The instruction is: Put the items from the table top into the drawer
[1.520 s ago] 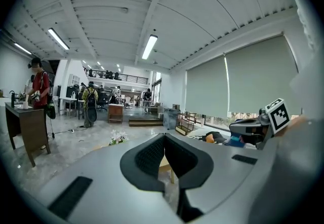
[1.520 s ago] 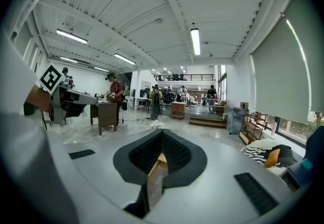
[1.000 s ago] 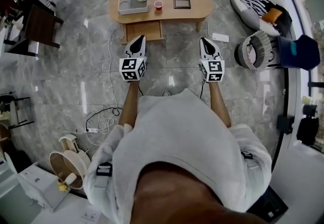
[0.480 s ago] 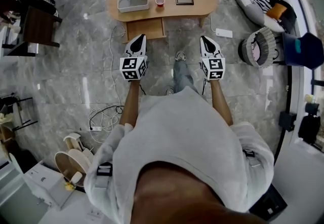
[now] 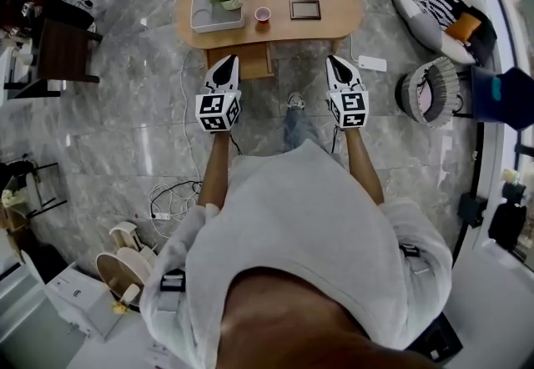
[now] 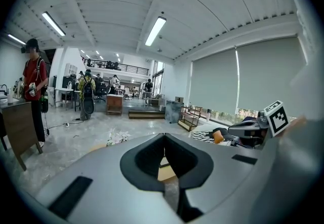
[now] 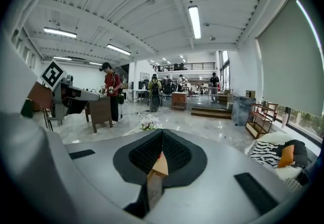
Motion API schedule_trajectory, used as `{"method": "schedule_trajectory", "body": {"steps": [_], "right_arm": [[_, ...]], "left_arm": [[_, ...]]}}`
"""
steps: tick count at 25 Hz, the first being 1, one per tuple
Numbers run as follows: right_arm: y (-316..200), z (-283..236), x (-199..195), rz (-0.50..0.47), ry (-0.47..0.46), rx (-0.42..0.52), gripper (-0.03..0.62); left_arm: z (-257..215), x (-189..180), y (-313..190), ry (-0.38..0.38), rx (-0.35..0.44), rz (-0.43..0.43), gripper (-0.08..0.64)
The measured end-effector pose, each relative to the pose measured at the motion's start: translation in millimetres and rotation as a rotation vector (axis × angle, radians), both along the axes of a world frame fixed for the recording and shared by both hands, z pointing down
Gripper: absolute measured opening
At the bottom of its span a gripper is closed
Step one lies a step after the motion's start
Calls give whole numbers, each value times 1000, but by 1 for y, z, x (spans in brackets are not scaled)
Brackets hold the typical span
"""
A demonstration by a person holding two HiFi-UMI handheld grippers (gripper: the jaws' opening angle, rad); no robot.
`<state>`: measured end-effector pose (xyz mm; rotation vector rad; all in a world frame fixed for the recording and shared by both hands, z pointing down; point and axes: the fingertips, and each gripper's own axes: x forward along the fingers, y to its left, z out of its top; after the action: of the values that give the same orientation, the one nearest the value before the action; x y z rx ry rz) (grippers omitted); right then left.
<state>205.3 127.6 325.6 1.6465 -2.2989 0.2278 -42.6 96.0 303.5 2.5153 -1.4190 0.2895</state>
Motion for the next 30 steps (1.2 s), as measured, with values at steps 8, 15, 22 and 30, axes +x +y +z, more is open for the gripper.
{"method": "schedule_trajectory", "body": {"steps": [8, 15, 22, 30], "right_arm": [[-85, 2, 30, -33, -20, -24, 23], [-150, 27, 40, -103, -31, -76, 23], [-185, 62, 33, -158, -46, -137, 23], [-191, 117, 26, -169, -57, -207, 23]], "left_arm": [[-4, 34, -79, -19, -19, -20, 17], [15, 53, -131, -37, -69, -56, 17], [52, 54, -145, -65, -152, -77, 17], [111, 45, -162, -78, -209, -75, 17]]}}
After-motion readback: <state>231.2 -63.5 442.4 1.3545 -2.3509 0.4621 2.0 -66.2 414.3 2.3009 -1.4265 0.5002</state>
